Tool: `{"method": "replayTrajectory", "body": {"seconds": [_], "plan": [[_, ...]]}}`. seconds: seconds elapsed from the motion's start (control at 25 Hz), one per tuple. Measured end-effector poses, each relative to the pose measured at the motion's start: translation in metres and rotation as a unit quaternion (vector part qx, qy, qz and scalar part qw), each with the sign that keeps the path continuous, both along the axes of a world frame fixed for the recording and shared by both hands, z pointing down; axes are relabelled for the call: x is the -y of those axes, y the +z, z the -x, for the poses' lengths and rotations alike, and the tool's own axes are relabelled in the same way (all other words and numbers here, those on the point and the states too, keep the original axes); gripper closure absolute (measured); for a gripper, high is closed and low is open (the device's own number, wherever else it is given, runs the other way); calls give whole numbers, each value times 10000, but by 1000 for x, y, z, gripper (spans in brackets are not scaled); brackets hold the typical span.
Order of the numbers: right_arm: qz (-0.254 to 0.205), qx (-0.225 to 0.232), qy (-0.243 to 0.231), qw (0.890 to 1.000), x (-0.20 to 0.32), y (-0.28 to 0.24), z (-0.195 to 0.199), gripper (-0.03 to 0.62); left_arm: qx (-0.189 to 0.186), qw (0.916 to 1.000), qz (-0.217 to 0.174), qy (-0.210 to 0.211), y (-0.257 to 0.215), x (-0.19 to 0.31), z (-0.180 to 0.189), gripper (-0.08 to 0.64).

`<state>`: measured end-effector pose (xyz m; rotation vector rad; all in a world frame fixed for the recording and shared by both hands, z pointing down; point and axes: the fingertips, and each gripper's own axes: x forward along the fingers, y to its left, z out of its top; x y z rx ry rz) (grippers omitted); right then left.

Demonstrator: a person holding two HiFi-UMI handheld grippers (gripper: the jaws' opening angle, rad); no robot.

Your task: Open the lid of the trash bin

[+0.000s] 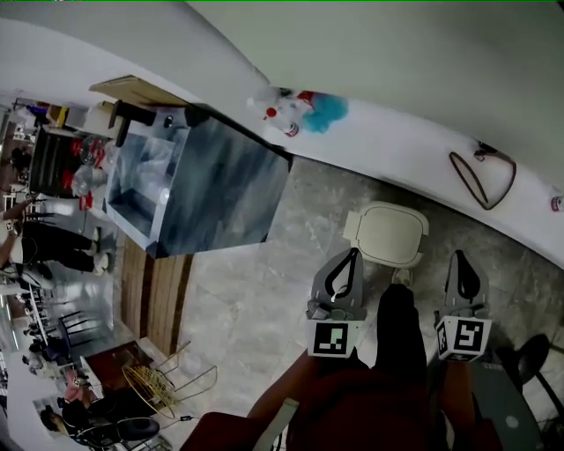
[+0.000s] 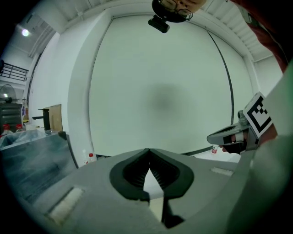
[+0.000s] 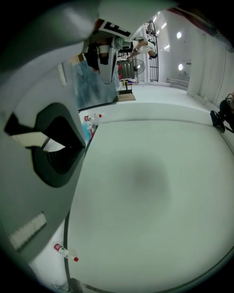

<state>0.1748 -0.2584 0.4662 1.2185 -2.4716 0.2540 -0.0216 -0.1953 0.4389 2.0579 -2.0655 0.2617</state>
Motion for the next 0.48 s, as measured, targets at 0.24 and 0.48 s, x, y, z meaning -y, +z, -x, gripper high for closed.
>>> {"method": "replayTrajectory", "body": {"seconds": [0.24, 0.48], "plan": [[670, -265, -105, 9973, 1, 73, -6, 594, -37, 9981, 615, 91, 56, -3, -19, 554], [1185, -480, -242, 9915, -9, 140, -11, 592, -162, 9934, 1137, -5, 109, -11, -28, 554]]}}
